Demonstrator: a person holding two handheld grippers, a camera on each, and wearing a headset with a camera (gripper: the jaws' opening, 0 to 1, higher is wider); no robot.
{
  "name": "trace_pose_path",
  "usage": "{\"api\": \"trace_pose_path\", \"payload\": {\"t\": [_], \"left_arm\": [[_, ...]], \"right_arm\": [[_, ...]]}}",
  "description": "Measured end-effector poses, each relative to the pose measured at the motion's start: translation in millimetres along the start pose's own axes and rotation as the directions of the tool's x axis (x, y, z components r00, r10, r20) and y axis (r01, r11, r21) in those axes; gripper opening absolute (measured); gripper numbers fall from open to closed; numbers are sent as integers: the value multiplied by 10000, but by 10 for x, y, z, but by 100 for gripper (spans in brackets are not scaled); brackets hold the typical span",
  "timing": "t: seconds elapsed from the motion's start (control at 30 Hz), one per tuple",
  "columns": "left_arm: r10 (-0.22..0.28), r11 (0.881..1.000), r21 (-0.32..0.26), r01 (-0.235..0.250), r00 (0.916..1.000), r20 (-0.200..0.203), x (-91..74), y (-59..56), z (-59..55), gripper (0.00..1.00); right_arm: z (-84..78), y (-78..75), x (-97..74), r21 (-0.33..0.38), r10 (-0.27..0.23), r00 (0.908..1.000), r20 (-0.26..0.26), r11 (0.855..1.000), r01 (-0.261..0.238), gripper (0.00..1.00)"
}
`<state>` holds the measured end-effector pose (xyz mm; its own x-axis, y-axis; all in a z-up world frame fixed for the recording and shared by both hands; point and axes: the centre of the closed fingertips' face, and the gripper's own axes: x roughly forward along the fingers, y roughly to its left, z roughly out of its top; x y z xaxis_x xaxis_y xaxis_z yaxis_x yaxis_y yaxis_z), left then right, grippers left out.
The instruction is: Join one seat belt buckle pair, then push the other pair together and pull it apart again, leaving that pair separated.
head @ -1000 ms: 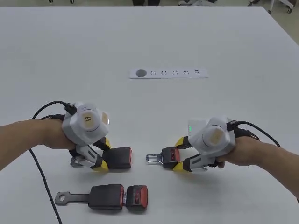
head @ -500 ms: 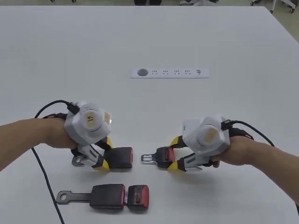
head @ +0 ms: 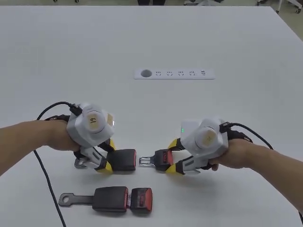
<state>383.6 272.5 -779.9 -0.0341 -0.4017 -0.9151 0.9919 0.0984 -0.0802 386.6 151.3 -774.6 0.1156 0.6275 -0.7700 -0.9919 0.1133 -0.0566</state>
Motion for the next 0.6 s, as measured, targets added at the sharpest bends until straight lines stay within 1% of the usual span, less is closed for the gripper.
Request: {"api": "trace_pose_path", "payload": {"t": [0.07, 0.2, 0.27, 0.47, 0.53, 0.6], "left_arm": [[-4, 10000, 3, 4, 10000, 6, -1, -1, 1, 32], [-17, 10000, 20, 17, 10000, 9, -2, 1, 1, 32], [-19, 10000, 31, 19, 10000, 9, -4, -2, 4, 32], [9, 10000, 25, -9, 10000, 43, -7, 0, 2, 32], [22, 10000, 20, -22, 10000, 48, -7, 1, 3, 32], [28, 10000, -8, -28, 10000, 62, -7, -3, 6, 32]], "right_arm": [[30, 12, -3, -1, 12, 10000, 27, 10000, -12, 31], [45, -4, 73, -11, 36, 10000, 75, 10000, -36, 31], [103, 34, 45, -1, 53, 9999, 111, 10000, -53, 31], [123, 21, 120, 83, 45, 9998, 203, 10000, -47, 31], [166, 47, 96, 91, 30, 9997, 233, 10000, -32, 31], [171, 47, 114, 119, 7, 9997, 246, 9999, -10, 31]]}}
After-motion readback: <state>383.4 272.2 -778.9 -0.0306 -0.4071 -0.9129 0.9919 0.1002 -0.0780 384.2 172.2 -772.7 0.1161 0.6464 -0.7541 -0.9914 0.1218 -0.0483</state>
